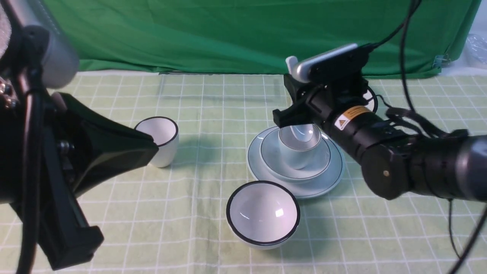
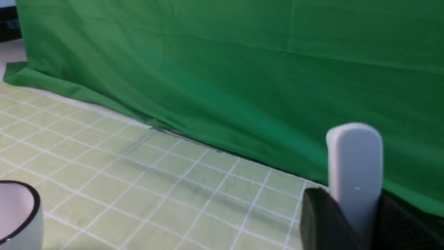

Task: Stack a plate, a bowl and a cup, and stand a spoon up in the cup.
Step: Use the right arm to put the blue soup spoon into the blue teacup in the middle

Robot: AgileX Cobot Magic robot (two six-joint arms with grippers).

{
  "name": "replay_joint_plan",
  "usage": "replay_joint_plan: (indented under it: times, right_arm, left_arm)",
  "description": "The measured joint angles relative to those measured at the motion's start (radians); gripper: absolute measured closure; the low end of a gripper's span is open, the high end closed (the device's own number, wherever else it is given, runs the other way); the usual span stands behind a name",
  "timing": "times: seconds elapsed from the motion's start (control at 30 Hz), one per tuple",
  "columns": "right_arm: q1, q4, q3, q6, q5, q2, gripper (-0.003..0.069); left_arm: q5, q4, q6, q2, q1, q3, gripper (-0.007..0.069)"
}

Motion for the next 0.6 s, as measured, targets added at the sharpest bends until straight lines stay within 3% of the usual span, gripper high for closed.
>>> replay_joint_plan:
  times: [0.33, 0.5, 0.6]
  right_arm:
    - [-0.011, -0.006, -0.03, 0.058, -0.017, 0.113, 0.0474]
    - [-0.011, -0.006, -0.03, 0.078, -0.007, 0.113, 0.0324]
    - [-0.011, -0.006, -0.03, 0.092, 0.038, 0.092, 0.0288]
  left_arm:
    - [-0.001, 0.0, 0.0, 0.0, 0.0, 0.0, 0.0621]
    - [-0.001, 0.0, 0.0, 0.0, 0.0, 0.0, 0.0621]
    - [-0.001, 0.0, 0.0, 0.0, 0.0, 0.0, 0.0621]
